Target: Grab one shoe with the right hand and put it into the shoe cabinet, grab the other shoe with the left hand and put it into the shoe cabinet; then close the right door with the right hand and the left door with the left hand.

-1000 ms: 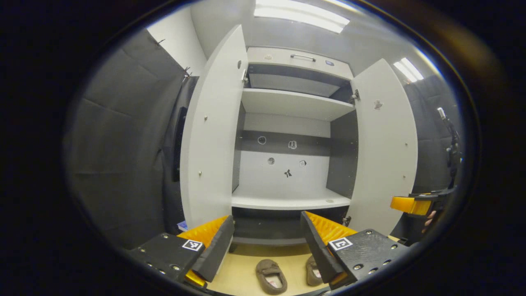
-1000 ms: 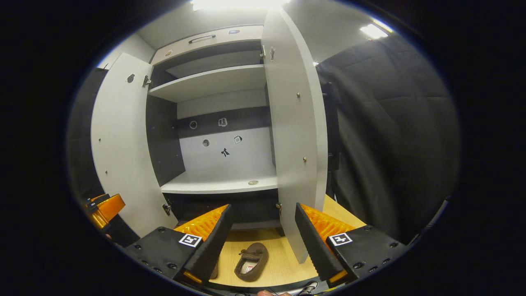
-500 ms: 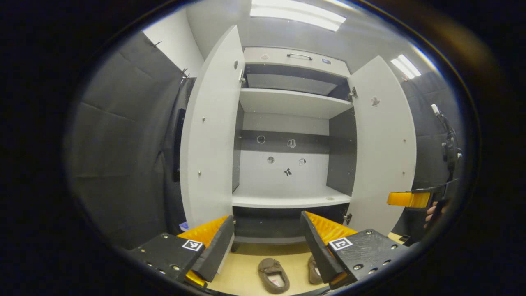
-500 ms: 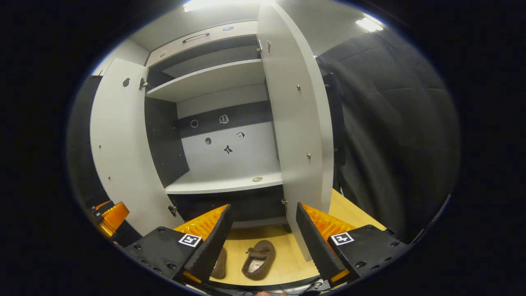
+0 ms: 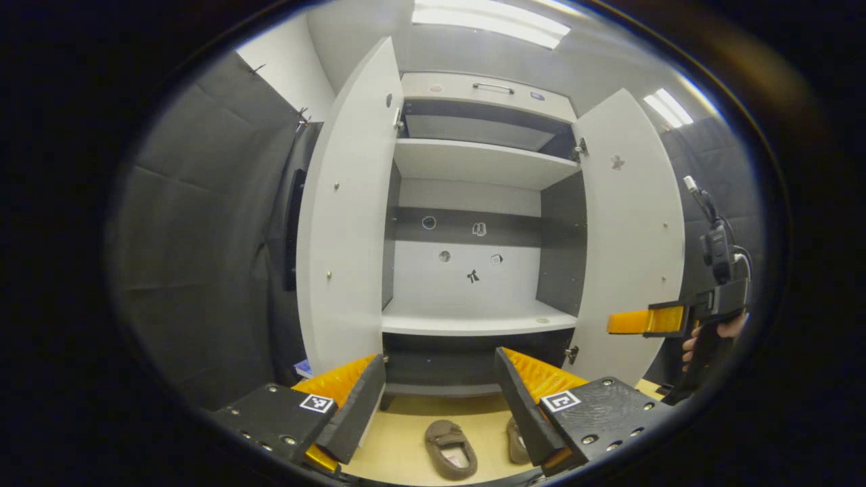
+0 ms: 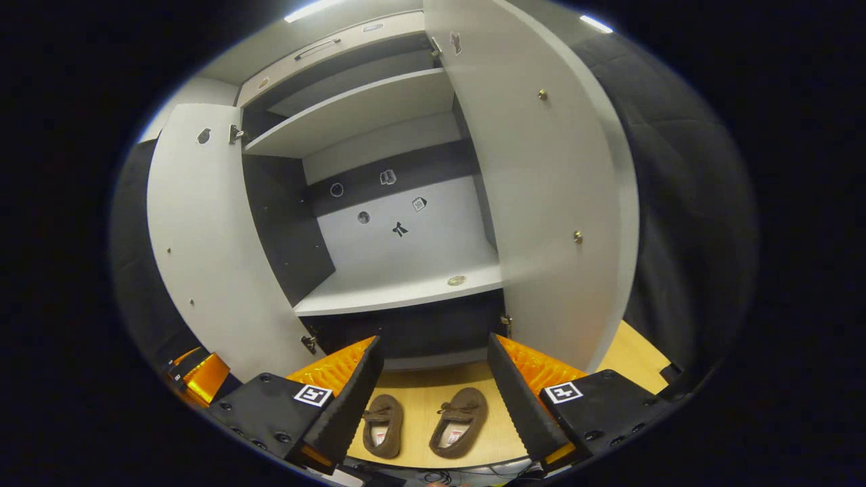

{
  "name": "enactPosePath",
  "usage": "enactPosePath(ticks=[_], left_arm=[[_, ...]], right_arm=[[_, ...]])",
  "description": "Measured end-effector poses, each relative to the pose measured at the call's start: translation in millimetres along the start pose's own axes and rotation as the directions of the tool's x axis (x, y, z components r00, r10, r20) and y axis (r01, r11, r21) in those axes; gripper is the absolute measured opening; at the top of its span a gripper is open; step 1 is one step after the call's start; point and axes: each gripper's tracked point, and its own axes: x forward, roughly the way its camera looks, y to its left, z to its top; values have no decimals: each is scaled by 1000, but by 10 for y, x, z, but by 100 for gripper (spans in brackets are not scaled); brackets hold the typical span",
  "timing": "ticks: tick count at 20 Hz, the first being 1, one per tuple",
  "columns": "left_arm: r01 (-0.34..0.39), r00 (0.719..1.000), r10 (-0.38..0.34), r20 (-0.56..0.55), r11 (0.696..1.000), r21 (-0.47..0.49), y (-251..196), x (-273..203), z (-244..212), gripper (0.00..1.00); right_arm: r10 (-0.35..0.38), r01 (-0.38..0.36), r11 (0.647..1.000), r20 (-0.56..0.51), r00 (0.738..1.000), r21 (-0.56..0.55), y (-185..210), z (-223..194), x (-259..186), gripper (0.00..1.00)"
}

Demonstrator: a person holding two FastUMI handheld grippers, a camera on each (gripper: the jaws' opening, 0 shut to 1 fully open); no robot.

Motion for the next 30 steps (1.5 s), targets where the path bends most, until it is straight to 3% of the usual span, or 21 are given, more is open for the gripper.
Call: enactPosePath(ticks=[5, 8, 11, 16, 17, 20, 28, 30], left_arm=[[12, 999, -12, -31, 1000, 3, -50, -52, -155, 100], [12, 998, -12, -57, 1000, -7, -61, -71, -246, 100], [9, 998, -10, -70, 1000, -14, -53, -87, -297, 100], [-17, 997, 15, -76, 1000, -24, 1, -131, -352, 100], [-22, 997, 19, -79, 999, -27, 2, -152, -375, 94], [-36, 995, 33, -93, 999, -28, 30, -203, -437, 94], [-62, 990, 59, -128, 998, -17, 136, -269, -599, 94], [-63, 990, 61, -130, 998, -12, 152, -259, -627, 94]], right_arm=[[-18, 13, 999, -122, 992, -36, -42, -540, 363, 98], [75, -76, 997, -259, 963, 8, 141, -1012, 430, 98], [95, -89, 995, -299, 950, 34, 192, -1296, 489, 98], [39, -75, 995, -439, 898, -65, 166, -1956, 665, 98], [28, -75, 994, -459, 888, -85, 158, -2050, 693, 98], [9, -83, 988, -494, 869, -128, 148, -2295, 820, 98], [-52, -44, 990, -626, 778, -137, -58, -2947, 1119, 99], [-63, -41, 988, -631, 773, -149, -104, -3032, 1201, 98]])
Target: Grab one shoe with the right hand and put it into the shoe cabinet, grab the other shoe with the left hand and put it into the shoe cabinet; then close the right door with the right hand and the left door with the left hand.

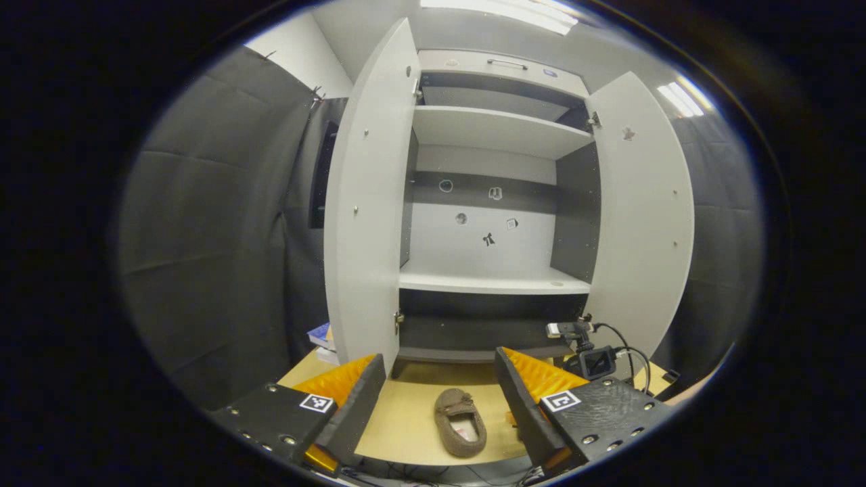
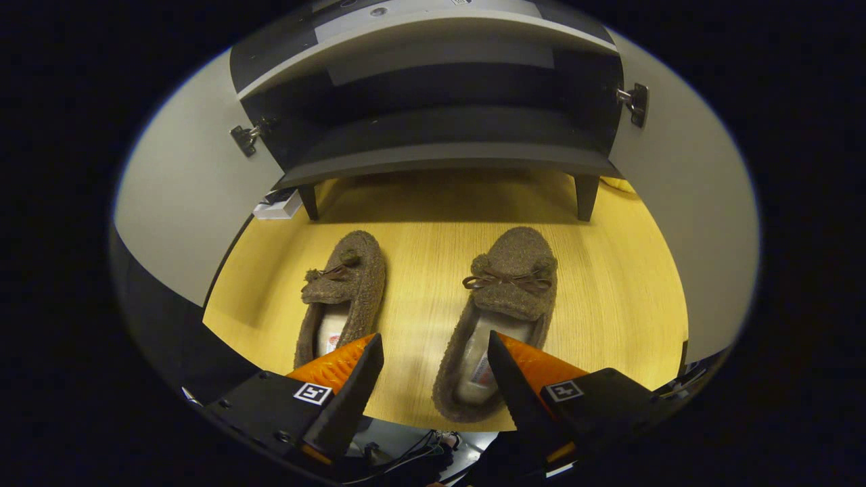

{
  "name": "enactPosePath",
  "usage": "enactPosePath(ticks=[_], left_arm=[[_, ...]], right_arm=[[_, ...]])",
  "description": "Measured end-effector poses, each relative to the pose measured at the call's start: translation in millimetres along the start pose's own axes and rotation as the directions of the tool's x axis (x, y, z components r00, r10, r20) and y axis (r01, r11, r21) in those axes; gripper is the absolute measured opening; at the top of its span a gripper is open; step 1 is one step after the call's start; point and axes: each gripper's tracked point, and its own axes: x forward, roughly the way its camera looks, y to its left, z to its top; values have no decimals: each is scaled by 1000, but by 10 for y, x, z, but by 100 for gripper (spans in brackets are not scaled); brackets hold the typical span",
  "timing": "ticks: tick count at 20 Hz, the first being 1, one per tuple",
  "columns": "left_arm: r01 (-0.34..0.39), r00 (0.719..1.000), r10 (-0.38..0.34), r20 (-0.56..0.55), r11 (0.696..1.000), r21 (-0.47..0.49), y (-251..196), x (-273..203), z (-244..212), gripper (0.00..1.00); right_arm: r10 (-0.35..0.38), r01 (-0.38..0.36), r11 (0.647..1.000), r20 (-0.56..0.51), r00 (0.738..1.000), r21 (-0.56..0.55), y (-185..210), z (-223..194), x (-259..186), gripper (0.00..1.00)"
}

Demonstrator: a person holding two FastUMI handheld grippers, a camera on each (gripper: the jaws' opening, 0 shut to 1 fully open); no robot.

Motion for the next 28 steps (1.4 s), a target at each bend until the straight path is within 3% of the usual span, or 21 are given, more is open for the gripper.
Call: enactPosePath(ticks=[5, 12, 13, 15, 18, 19, 20, 22, 23, 24, 25, 28], left_arm=[[7, 1000, -8, 13, 997, 78, -36, 62, -13, 94], [33, 999, -30, -27, 993, 112, -113, 222, -186, 95], [32, 999, -29, -30, 994, 107, -110, 233, -206, 95], [23, 999, -20, -43, 996, 81, -73, 261, -253, 94], [1, 998, 1, -57, 999, 42, -4, 301, -284, 94], [-4, 998, 6, -56, 999, 38, 21, 297, -283, 94], [-10, 999, 12, -52, 999, 40, 46, 292, -262, 95], [-19, 999, 21, -42, 999, 48, 87, 286, -241, 98], [-22, 999, 24, -38, 999, 49, 103, 281, -239, 99], [-22, 999, 24, -39, 999, 48, 109, 271, -238, 94], [-19, 999, 21, -43, 999, 44, 103, 246, -250, 100], [0, 999, 1, -49, 999, 33, 73, 188, -285, 94]], right_arm=[[-63, 63, 996, 6, 998, -63, -120, 22, 393, 99], [-236, 235, 968, -10, 972, -88, -458, 105, 717, 92], [-286, 284, 954, -11, 958, -95, -558, 118, 693, 74], [-291, 289, 954, -19, 957, -80, -556, 97, 698, 39], [-280, 276, 957, -36, 959, -86, -533, 115, 682, 39], [-263, 258, 962, -53, 963, -85, -532, 93, 693, 23], [-227, 222, 972, -61, 972, -74, -512, 106, 673, 23], [-179, 178, 984, -78, 981, -20, -502, 122, 583, 9], [-163, 163, 987, -76, 984, -2, -515, 107, 598, 9], [-146, 147, 989, -72, 987, 4, -526, 114, 562, 3], [-135, 136, 991, -54, 989, 7, -533, 138, 480, 0], [-86, 88, 994, -24, 996, 72, -487, 109, 211, 2]])
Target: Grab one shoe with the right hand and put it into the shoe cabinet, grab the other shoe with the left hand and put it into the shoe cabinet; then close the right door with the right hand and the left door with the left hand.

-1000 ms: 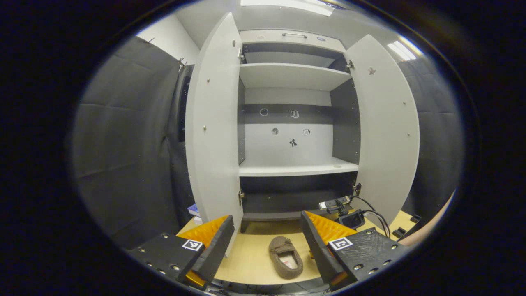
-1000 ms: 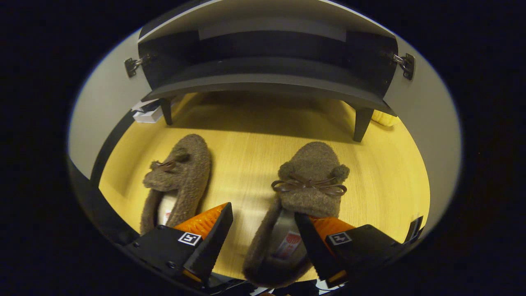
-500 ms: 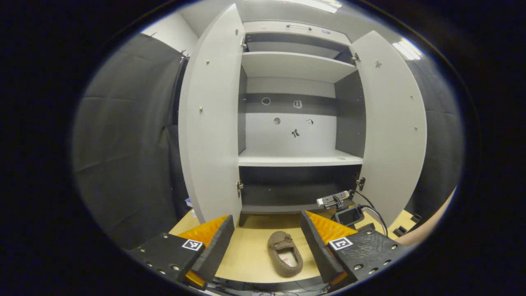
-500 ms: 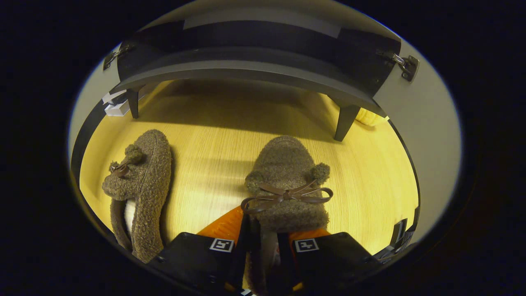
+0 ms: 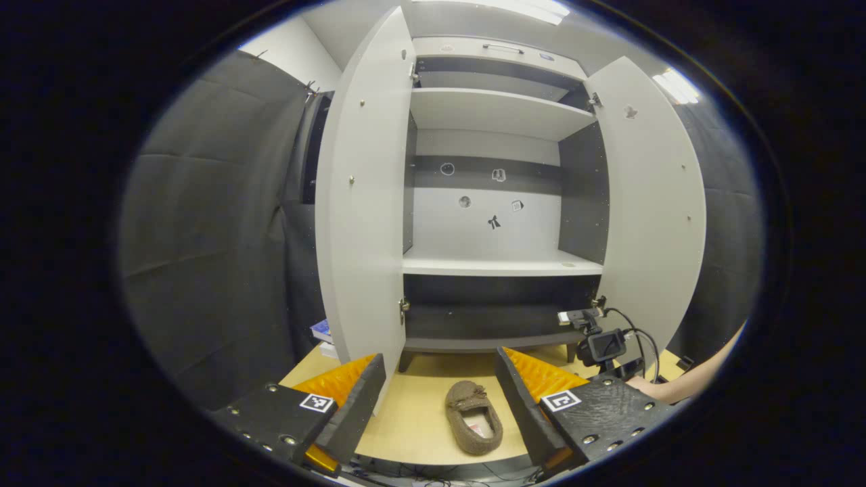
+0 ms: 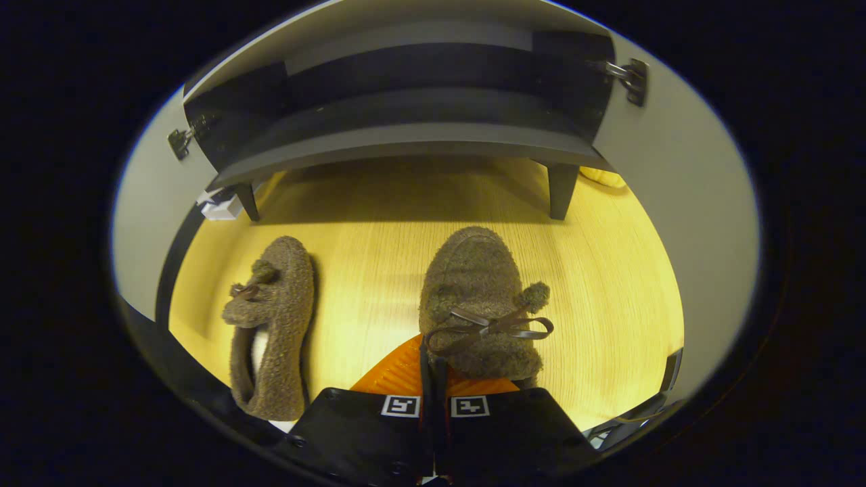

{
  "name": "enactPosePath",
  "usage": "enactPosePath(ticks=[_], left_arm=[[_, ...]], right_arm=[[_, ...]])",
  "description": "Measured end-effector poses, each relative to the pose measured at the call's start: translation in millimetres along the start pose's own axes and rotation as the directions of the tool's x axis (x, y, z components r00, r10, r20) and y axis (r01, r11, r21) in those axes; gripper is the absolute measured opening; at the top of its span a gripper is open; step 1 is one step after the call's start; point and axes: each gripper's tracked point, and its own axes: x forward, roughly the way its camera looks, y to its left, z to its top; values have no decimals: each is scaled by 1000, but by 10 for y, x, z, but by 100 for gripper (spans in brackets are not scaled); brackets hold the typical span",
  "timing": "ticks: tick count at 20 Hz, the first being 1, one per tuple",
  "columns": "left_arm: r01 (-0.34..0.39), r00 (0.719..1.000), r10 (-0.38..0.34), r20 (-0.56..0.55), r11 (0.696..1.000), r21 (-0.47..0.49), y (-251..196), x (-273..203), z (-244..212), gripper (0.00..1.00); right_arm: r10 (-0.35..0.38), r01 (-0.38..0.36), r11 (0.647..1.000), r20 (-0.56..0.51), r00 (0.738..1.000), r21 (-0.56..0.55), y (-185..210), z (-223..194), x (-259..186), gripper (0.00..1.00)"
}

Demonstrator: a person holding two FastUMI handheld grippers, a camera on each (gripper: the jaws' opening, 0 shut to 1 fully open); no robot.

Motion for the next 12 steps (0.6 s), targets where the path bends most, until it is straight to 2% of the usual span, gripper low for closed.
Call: enactPosePath(ticks=[3, 4, 6, 9, 12], left_arm=[[27, 1000, -27, -16, 1000, -6, -54, -42, -66, 94], [39, 999, -39, -20, 999, -11, -78, -47, -85, 100], [63, 998, -63, -22, 998, -14, -138, -64, -98, 100], [85, 996, -85, -5, 996, 5, -205, -85, -48, 100], [114, 994, -114, -2, 993, 12, -296, -131, -56, 100]], right_arm=[[8, -6, 1000, 64, 998, -20, -42, -25, -329, 3], [15, -14, 1000, 81, 997, -22, -36, -62, -427, 3], [35, -36, 999, 84, 996, 5, -21, -189, -626, 0], [47, -50, 998, 91, 995, 35, -12, -379, -896, 2], [73, -75, 997, 96, 993, 16, 66, -527, -1122, 2]])
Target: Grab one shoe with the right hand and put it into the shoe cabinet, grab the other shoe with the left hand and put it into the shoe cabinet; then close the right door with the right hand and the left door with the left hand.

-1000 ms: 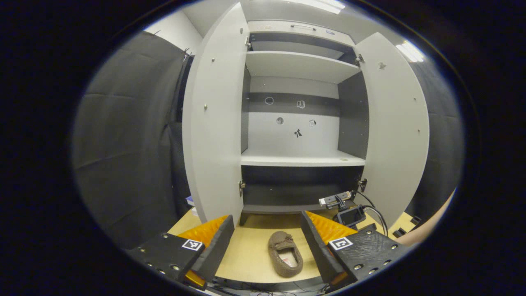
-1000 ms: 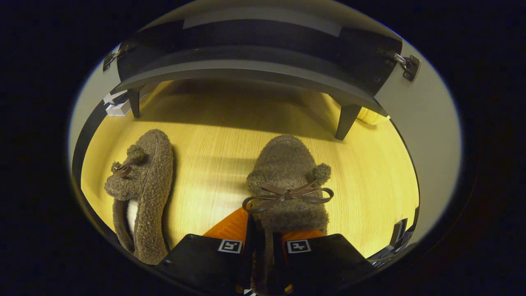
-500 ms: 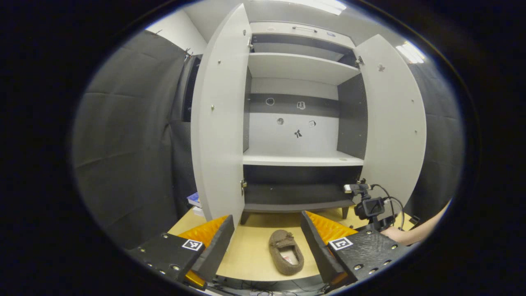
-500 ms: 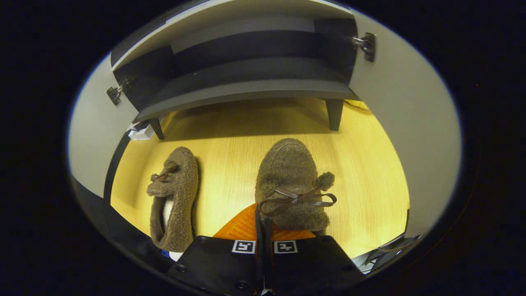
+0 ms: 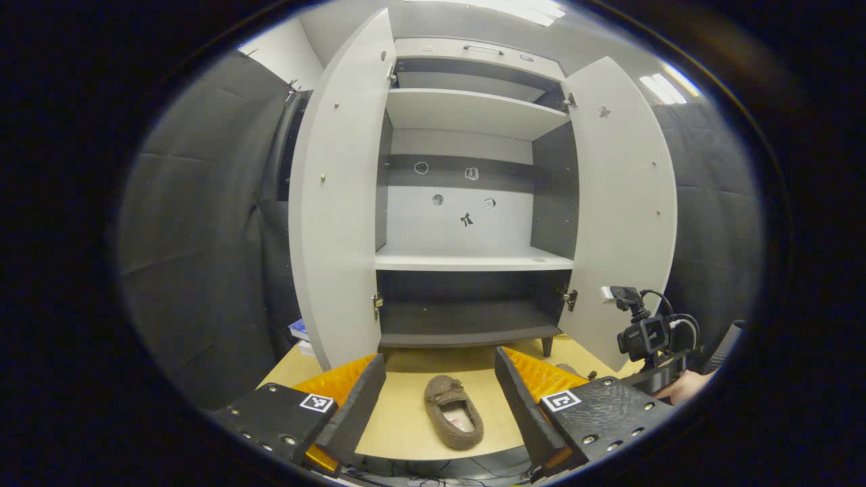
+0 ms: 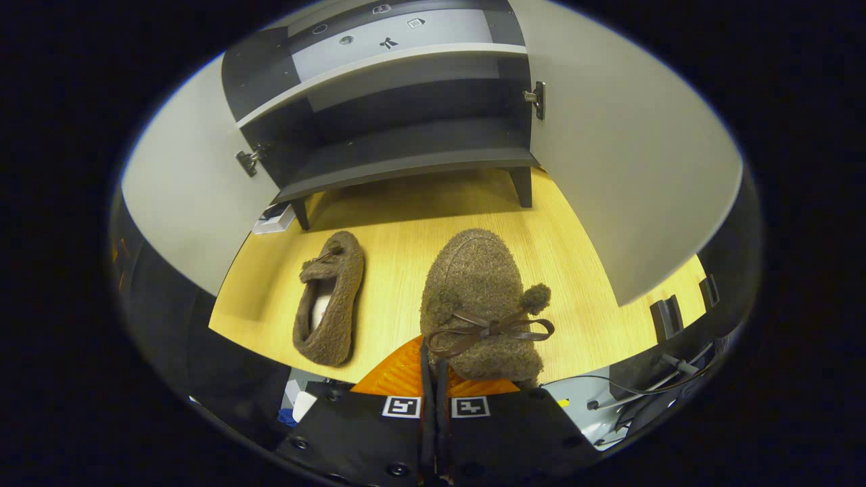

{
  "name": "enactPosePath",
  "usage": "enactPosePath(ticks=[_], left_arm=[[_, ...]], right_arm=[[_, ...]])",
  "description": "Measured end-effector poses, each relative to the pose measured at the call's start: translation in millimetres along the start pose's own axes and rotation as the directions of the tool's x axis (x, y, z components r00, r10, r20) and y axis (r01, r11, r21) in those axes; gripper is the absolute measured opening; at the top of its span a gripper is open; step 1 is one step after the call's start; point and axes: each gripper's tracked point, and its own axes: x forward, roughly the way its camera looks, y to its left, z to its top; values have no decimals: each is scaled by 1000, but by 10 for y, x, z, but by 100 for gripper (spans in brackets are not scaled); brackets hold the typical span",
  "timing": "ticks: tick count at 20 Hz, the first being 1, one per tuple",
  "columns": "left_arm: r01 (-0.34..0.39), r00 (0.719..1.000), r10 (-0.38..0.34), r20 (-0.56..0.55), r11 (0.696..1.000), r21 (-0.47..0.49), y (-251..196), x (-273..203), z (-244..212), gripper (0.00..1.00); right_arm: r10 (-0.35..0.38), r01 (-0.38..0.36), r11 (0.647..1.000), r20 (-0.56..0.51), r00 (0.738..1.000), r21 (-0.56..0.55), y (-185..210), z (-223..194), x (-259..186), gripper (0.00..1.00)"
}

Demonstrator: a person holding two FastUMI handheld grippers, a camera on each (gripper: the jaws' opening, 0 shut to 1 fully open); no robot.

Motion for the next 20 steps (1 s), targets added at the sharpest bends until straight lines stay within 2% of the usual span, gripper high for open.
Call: enactPosePath(ticks=[3, 4, 6, 7, 8, 9, 11, 12, 13, 14, 17, 20], left_arm=[[27, 1000, -27, -11, 1000, 7, -96, -26, -32, 100], [31, 999, -31, -10, 999, 17, -108, -37, -16, 94], [42, 999, -42, -5, 998, 38, -137, -36, 7, 94], [47, 999, -47, -3, 998, 50, -155, -23, 19, 100], [51, 999, -51, 0, 997, 57, -163, -5, 28, 100], [51, 999, -51, 1, 997, 59, -175, 5, 37, 94], [47, 999, -47, 7, 998, 50, -184, 22, 76, 94], [44, 999, -44, 8, 998, 41, -190, 29, 96, 100], [40, 999, -40, 5, 999, 33, -189, 38, 98, 100], [36, 999, -36, 1, 999, 29, -186, 35, 102, 94], [28, 1000, -28, -4, 999, 42, -163, 71, 116, 94], [21, 1000, -20, -18, 998, 60, -125, 153, 110, 94]], right_arm=[[17, -16, 999, 31, 999, -34, 92, 19, -208, 2], [18, -15, 999, 49, 999, -47, 119, 63, -276, 2], [12, -4, 996, 87, 996, -89, 139, 195, -421, 2], [5, 9, 993, 118, 993, -120, 142, 300, -503, 2], [-2, 24, 989, 148, 989, -146, 151, 397, -586, 3], [1, 27, 986, 170, 985, -164, 174, 510, -671, 2], [36, -6, 990, 211, 977, -141, 298, 789, -785, 2], [53, -25, 992, 232, 971, -123, 344, 923, -831, 2], [64, -37, 993, 252, 966, -109, 373, 1073, -873, 0], [75, -50, 993, 257, 963, -103, 394, 1191, -895, 2], [116, -101, 993, 291, 950, -68, 485, 1651, -996, 2], [117, -84, 991, 367, 923, -104, 509, 2170, -1114, 3]])
